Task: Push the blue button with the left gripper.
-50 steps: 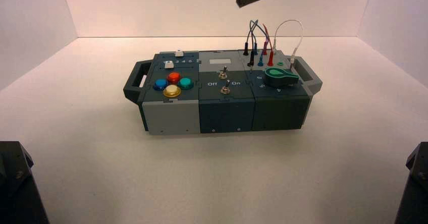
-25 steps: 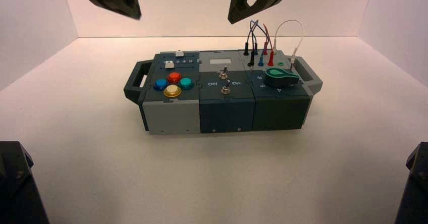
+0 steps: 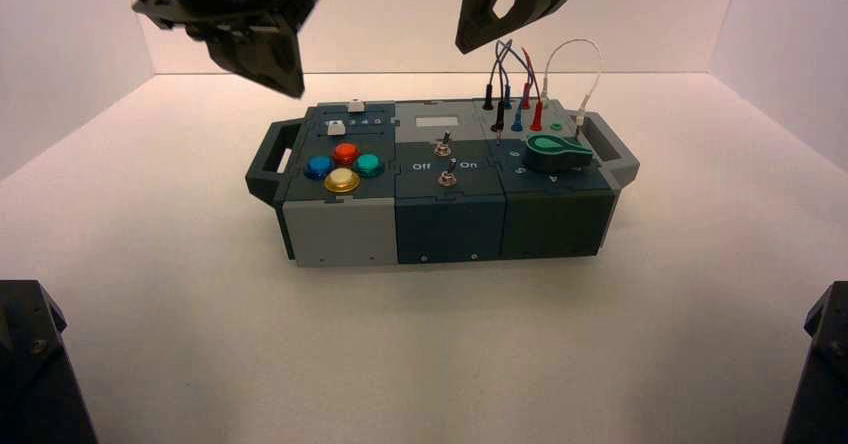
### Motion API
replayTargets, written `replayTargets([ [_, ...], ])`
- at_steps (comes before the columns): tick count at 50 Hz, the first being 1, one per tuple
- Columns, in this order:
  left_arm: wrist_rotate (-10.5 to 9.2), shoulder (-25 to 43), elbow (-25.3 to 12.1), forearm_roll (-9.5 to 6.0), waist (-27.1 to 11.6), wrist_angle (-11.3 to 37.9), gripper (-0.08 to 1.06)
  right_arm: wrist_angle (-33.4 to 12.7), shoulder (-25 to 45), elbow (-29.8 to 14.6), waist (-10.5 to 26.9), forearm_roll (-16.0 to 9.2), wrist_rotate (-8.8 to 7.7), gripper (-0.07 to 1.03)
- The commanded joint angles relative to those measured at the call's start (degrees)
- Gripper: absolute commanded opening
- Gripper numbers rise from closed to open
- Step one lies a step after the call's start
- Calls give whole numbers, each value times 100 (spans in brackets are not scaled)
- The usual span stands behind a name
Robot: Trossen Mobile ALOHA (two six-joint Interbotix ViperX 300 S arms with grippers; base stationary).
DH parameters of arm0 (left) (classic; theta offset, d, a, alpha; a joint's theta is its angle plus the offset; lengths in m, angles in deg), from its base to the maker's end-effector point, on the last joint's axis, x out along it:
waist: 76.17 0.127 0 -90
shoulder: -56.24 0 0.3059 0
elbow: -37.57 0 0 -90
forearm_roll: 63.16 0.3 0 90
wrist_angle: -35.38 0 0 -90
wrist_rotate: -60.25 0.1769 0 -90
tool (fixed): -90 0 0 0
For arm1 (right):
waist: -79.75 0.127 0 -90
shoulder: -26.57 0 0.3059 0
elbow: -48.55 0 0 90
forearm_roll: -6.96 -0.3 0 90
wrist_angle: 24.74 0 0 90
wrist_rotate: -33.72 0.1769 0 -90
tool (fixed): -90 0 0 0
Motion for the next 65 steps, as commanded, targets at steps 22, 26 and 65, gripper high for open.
replayTargets([
  [22, 26, 413, -193, -44, -141, 264, -3, -35, -18, -176, 44, -26, 0, -2],
  [26, 26, 466, -202, -44, -149, 255, -3, -44, 0, -185, 35, -26, 9, -2],
  [65, 141, 1292, -536, -18, -246, 255, -3, -62, 44, -193, 26, -26, 9, -2],
])
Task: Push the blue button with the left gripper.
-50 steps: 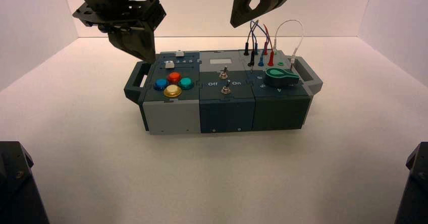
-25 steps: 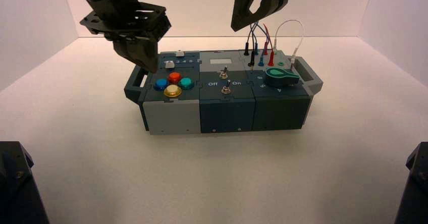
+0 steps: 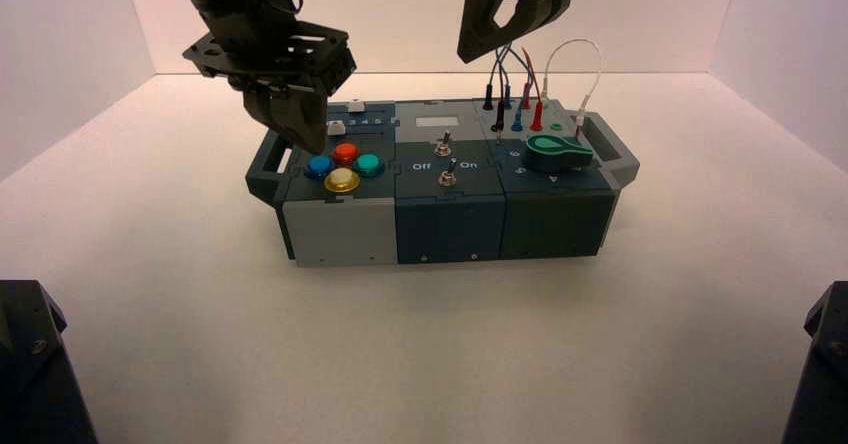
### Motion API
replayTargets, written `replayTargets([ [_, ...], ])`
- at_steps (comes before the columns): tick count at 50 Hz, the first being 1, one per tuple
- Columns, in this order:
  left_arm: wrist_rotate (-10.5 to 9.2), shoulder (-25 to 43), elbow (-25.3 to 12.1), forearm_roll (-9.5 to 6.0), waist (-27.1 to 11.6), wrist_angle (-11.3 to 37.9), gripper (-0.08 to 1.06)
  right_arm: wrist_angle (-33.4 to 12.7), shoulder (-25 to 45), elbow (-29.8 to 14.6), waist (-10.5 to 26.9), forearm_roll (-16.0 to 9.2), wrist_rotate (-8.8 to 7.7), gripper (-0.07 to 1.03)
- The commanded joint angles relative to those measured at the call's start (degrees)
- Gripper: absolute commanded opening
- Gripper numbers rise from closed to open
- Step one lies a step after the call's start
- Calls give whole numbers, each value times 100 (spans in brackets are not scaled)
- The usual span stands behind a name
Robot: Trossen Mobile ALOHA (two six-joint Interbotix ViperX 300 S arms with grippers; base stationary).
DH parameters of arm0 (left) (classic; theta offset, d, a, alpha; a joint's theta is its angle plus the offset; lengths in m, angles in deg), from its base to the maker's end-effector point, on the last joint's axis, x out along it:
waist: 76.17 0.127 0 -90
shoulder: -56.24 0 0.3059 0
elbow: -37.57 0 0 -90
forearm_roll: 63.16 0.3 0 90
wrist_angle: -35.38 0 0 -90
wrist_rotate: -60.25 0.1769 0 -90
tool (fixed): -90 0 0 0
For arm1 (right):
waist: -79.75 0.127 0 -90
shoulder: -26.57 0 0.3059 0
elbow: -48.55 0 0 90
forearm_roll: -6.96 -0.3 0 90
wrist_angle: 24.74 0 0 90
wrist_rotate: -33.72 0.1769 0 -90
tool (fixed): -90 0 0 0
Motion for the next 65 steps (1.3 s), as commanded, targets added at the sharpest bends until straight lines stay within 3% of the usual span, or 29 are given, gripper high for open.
replayTargets([
  [1, 26, 79, -123, 18, -26, -35, -3, 26, -35, -193, 26, -26, 9, -2],
  [21, 53, 501, -141, 26, -26, -158, -3, -9, -44, -185, 18, -26, 18, -2],
  [42, 18, 114, -53, 26, -26, -97, -3, -53, -141, -158, 18, -26, 35, -2],
  [54, 0, -439, -185, 44, -26, 114, -3, -53, -176, -149, 18, -26, 44, -2],
  [65, 0, -510, -220, 79, -26, 220, -3, -53, -149, -158, 18, -26, 44, -2],
])
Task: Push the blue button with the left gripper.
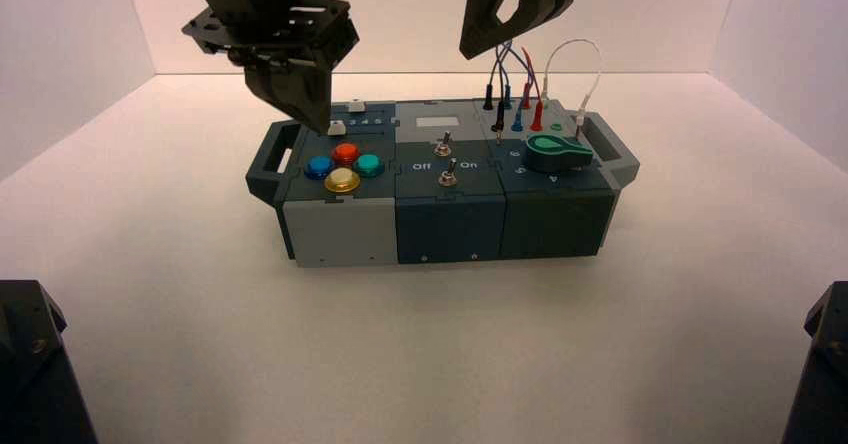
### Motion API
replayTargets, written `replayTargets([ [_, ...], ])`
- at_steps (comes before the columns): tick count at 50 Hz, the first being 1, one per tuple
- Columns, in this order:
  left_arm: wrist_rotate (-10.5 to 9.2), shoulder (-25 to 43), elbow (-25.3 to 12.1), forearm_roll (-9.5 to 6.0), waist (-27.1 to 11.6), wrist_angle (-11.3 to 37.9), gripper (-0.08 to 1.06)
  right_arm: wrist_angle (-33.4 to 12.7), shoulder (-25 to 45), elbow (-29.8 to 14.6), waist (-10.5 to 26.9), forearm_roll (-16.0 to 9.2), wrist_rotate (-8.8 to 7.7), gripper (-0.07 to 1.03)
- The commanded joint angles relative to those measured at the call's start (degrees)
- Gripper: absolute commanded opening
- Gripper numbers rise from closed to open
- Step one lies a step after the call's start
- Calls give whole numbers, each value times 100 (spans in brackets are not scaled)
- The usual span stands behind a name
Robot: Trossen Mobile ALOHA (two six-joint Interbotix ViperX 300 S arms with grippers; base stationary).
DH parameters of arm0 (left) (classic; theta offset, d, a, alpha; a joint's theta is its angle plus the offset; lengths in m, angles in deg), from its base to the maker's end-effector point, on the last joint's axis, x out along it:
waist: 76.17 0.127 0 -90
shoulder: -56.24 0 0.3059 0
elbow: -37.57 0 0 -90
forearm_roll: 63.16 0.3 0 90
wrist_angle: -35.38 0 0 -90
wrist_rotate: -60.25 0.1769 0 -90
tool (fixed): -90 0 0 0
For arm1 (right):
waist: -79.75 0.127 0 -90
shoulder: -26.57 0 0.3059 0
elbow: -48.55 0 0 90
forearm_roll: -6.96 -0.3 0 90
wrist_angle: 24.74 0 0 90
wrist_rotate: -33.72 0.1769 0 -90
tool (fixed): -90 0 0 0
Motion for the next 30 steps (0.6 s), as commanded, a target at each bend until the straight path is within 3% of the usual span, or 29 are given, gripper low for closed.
replayTargets([
  [1, -9, -97, -105, 35, 0, 0, -3, 35, -79, -149, 18, -18, 18, -2],
  [9, 9, 105, -70, 79, 9, -44, -3, 35, -70, -158, 18, -18, 18, -2],
  [24, 35, 1116, -62, 141, 26, -272, -3, 26, -62, -149, -35, -18, 18, -2],
  [30, 44, 1151, -97, 149, 26, -264, -3, 26, -26, -167, -44, -9, 18, -2],
])
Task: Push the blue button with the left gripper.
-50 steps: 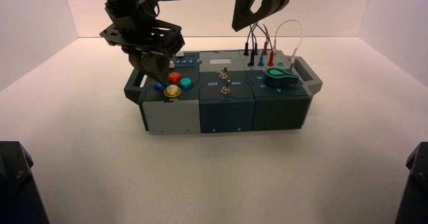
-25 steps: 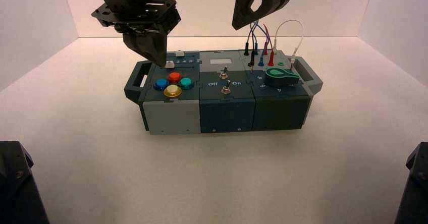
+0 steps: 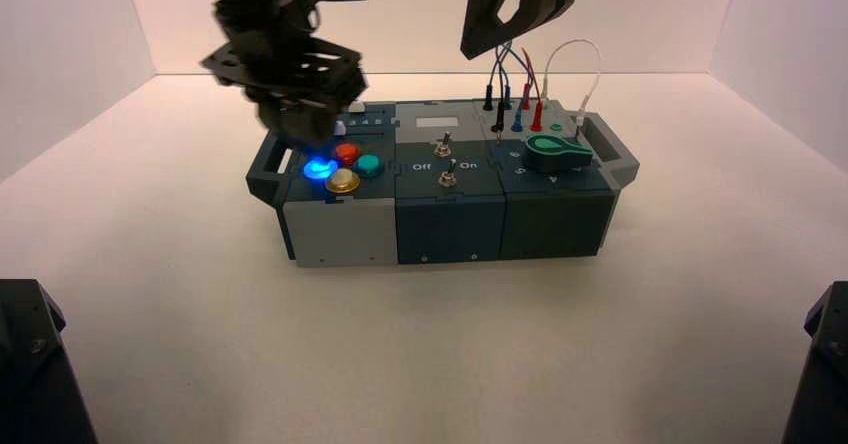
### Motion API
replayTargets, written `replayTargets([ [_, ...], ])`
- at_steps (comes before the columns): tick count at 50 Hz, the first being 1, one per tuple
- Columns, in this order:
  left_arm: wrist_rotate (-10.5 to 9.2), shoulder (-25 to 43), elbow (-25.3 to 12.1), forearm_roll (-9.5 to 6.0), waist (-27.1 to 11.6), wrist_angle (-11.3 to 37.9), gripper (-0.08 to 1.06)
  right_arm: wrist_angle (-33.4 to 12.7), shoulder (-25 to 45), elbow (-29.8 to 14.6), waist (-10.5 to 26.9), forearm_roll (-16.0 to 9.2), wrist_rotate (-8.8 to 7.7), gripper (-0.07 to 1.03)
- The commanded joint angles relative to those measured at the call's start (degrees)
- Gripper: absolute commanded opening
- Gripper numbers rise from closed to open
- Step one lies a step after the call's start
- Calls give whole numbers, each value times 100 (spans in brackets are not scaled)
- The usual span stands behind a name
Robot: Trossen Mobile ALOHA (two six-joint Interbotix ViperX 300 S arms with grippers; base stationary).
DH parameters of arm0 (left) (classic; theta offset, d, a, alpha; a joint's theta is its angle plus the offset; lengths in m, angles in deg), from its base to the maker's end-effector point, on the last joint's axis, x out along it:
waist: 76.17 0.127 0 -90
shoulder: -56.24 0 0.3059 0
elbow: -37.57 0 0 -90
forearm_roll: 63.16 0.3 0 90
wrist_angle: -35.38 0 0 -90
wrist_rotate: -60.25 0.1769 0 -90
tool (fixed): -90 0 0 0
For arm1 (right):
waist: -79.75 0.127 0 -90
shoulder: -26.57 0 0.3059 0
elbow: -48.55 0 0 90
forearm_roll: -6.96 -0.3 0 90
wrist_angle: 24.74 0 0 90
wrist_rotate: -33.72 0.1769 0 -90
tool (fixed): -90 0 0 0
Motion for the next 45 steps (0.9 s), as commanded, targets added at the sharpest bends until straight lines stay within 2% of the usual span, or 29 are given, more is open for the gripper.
replayTargets([
  [1, 18, 114, 44, 18, 26, 53, -3, 26, -35, -158, -35, -18, 9, -2],
  [12, 18, -299, -114, 18, 26, 290, -3, 26, -53, -185, -35, -9, 9, -2],
  [27, -26, -1248, -220, 18, 26, 562, -3, 9, -62, -211, -35, -9, 9, -2],
  [45, -88, -1573, -70, 18, 26, 773, -3, -18, -62, -246, -35, -18, 18, -2],
])
